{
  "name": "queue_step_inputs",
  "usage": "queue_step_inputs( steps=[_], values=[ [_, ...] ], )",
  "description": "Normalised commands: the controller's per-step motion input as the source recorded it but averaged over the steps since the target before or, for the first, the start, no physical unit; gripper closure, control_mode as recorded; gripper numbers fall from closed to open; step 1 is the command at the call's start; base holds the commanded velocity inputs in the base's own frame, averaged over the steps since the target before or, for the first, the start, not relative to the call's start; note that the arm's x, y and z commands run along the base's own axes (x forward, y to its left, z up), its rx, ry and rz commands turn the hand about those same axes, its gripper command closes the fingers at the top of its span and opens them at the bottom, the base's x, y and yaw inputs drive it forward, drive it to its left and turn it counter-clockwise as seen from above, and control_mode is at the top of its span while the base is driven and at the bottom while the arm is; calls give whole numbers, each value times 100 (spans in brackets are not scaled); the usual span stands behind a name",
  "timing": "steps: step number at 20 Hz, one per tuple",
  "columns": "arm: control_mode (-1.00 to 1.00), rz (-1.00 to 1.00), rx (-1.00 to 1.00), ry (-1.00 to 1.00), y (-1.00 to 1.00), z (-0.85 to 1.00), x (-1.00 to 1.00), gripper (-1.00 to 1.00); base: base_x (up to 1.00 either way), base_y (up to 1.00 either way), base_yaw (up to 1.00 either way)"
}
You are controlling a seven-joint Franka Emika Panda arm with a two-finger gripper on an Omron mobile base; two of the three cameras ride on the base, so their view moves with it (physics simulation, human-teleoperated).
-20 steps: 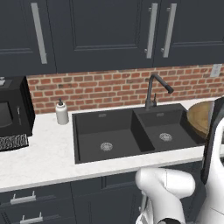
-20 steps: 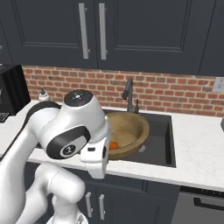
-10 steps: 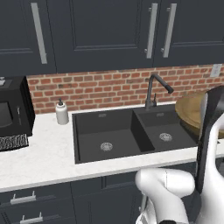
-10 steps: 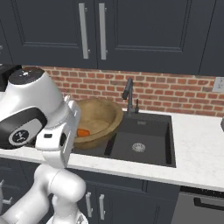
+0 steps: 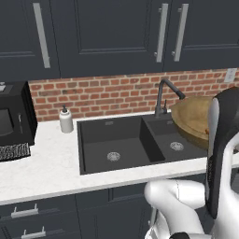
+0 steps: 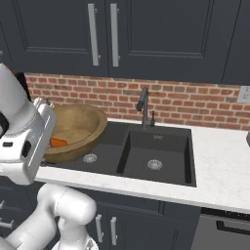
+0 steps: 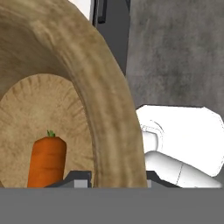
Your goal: Pick the carrot from the sink and place it in the bowl. Then pick the bowl and place it in the microwave. Then close the microwave door and press the start button.
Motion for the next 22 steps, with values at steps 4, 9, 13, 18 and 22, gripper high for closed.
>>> queue_step_inputs(
  steps=[4,9,13,18,22],
  values=[
    [100,0,0,-2,28,12,-16,100,-11,22,0],
    [100,0,0,0,0,0,0,100,-30,2,0],
    [100,0,0,0,0,0,0,100,-11,-41,0],
    [100,0,0,0,0,0,0,100,-10,-85,-2],
    [100,0,0,0,0,0,0,100,-49,-100,-16]
  ],
)
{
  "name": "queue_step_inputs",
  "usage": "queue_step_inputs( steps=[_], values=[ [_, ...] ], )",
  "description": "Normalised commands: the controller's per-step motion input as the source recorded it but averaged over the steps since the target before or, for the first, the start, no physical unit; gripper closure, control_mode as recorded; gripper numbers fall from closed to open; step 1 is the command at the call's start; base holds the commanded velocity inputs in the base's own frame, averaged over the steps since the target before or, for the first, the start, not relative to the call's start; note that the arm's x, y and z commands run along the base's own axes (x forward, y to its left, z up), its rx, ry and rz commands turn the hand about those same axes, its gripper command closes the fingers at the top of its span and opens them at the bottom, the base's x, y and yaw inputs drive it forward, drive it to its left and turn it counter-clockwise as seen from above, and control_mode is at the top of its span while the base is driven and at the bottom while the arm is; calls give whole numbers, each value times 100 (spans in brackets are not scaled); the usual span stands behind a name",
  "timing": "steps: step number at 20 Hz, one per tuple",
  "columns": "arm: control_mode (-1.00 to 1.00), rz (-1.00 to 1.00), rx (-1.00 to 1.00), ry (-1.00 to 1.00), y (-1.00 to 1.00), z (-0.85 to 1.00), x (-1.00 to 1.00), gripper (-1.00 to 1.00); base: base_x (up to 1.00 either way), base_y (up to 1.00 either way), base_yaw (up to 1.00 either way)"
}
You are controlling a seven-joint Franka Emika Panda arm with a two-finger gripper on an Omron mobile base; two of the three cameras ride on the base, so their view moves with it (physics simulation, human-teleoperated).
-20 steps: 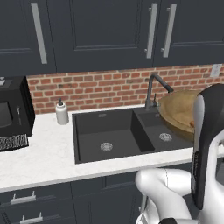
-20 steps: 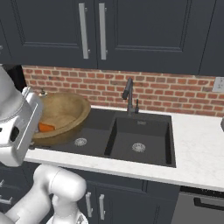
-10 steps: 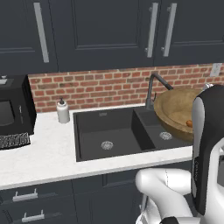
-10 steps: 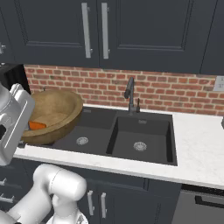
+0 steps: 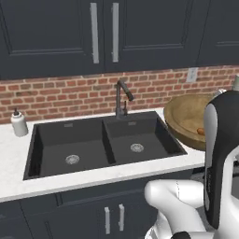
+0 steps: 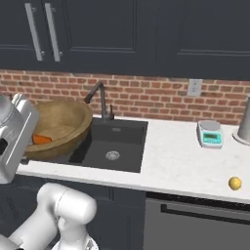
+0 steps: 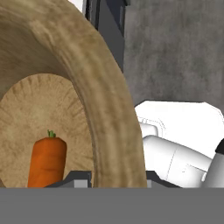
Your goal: Pick the carrot from the sink and place it in the bowl. Then pick the bowl and place it in the microwave. Then close the microwave door and press the start button.
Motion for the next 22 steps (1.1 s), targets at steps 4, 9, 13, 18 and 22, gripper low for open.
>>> queue_step_inputs(
  steps=[4,9,13,18,22],
  values=[
    [100,0,0,0,0,0,0,100,-99,-77,-34],
    [100,0,0,0,0,0,0,100,-100,-60,-34],
    [100,0,0,0,0,0,0,100,-51,-73,-52],
    [100,0,0,0,0,0,0,100,-1,-62,-77],
    [100,0,0,0,0,0,0,100,0,-47,-85]
  ],
)
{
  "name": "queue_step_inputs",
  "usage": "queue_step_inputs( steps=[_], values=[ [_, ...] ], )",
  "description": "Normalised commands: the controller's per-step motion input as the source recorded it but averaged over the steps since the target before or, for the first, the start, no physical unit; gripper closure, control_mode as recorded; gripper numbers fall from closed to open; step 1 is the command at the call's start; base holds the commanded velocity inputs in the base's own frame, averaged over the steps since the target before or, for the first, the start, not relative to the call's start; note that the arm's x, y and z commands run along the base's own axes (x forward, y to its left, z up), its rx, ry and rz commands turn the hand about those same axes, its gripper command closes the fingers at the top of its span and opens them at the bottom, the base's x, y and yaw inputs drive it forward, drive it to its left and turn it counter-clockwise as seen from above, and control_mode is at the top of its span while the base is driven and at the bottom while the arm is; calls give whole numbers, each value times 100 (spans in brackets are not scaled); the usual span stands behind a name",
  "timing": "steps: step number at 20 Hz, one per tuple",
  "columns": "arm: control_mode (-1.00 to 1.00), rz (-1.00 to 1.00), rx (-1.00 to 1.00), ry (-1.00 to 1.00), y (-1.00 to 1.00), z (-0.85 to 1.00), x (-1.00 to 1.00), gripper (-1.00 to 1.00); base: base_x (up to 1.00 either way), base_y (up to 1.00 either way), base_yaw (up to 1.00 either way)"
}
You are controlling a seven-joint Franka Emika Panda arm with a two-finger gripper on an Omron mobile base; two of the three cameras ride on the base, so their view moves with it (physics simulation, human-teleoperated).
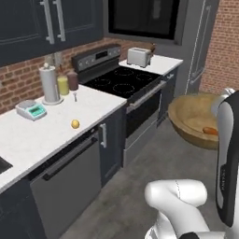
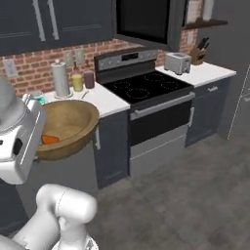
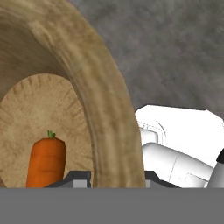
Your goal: Pick the carrot from the sink and place it in the bowl. Then pick the bowl and place it in the microwave. Then close the microwave door and press the start button.
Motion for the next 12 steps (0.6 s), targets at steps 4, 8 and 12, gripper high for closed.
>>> queue_step_inputs(
  steps=[4,8,12],
  values=[
    [100,0,0,0,0,0,0,100,5,-23,-87],
    [100,0,0,0,0,0,0,100,20,-16,-83],
    [100,0,0,0,0,0,0,100,91,-15,-48]
  ],
)
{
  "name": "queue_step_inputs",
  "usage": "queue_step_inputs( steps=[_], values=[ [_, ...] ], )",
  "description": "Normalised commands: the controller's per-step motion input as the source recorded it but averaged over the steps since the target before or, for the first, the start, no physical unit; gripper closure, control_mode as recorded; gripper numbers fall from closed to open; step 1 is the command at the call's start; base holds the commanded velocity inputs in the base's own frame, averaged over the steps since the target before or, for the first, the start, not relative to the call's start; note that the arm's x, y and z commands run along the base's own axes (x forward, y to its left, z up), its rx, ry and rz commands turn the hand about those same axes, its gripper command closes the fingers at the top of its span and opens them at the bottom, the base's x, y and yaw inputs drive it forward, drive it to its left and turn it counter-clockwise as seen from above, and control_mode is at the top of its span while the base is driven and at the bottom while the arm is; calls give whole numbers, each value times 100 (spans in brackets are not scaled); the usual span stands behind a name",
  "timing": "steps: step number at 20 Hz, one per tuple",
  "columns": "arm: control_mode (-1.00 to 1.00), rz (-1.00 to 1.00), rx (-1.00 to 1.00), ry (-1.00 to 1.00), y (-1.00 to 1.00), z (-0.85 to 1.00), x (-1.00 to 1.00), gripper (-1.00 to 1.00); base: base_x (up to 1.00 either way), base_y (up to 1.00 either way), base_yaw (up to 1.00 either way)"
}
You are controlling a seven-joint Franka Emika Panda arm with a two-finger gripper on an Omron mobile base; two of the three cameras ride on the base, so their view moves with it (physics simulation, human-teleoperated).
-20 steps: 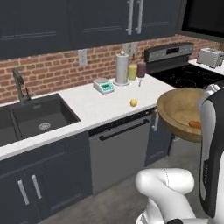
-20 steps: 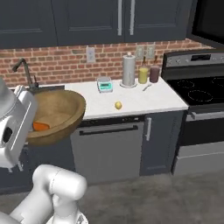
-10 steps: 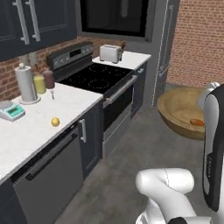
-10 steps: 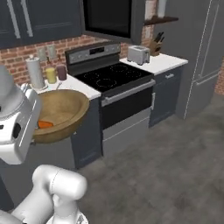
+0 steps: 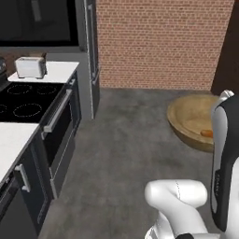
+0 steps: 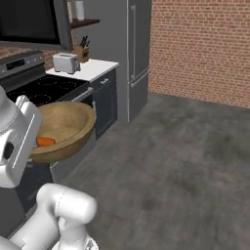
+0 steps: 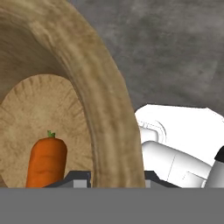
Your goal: Pick the carrot from the sink and place it in the bowl. Then pick the bowl and place it in the microwave. Then close the microwave door and press the start button.
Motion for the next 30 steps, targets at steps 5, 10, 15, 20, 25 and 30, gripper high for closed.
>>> queue_step_inputs(
  steps=[5,10,15,20,25,30],
  values=[
    [100,0,0,0,0,0,0,100,100,-70,-7],
    [100,0,0,0,0,0,0,100,100,-96,16],
    [100,0,0,0,0,0,0,100,100,-90,40],
    [100,0,0,0,0,0,0,100,100,-75,55],
    [100,0,0,0,0,0,0,100,89,-72,63],
    [100,0,0,0,0,0,0,100,70,-54,73]
  ],
)
